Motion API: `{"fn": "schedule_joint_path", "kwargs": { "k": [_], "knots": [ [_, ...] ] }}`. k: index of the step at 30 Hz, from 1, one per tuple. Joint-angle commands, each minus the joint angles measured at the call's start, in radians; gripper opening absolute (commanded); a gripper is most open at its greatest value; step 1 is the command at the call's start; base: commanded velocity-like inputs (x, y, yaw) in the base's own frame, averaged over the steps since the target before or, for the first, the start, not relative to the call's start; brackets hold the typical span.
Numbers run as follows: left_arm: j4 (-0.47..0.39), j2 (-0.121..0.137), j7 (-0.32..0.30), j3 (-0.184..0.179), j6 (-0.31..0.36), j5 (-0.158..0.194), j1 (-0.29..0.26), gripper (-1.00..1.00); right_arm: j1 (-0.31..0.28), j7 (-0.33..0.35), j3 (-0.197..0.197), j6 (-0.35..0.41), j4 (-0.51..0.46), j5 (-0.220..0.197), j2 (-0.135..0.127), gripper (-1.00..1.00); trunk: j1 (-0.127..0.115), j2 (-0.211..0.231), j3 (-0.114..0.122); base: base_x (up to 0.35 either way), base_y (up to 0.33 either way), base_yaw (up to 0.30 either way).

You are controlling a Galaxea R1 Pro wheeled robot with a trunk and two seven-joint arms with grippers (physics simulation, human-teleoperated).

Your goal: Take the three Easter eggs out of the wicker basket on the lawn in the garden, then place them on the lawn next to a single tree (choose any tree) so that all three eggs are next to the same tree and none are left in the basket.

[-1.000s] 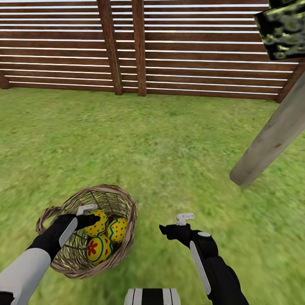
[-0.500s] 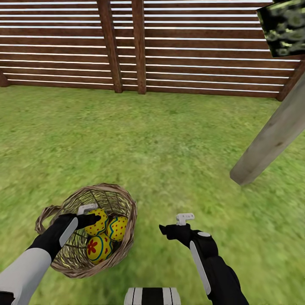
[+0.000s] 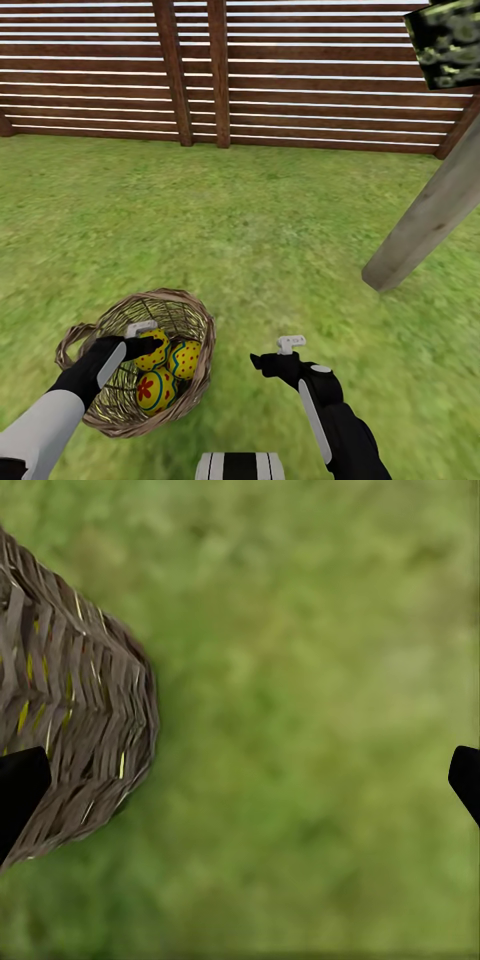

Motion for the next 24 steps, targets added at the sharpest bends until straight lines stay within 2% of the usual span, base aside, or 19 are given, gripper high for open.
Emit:
{"fn": "schedule_joint_path", "kwargs": {
  "k": [1, 7, 24],
  "knots": [
    [-0.001, 0.001, -0.001, -0.004, 0.003, 0.0, -0.001, 1.0, 0.0, 0.002, 0.002, 0.005, -0.001, -0.001, 0.0, 1.0, 0.0, 0.0, -0.001, 0.0, 0.0, 0.0],
    [0.006, 0.0, -0.001, -0.003, 0.001, 0.0, 0.0, 1.0, 0.0, 0.0, 0.018, 0.005, -0.002, -0.001, 0.0, 1.0, 0.0, 0.0, -0.001, 0.0, 0.0, 0.0],
    [0.01, 0.0, 0.008, -0.003, -0.002, -0.003, 0.0, 1.0, 0.0, 0.0, 0.02, 0.005, -0.001, -0.002, 0.0, 1.0, 0.001, -0.001, -0.008, 0.0, 0.0, 0.0]
  ]
}}
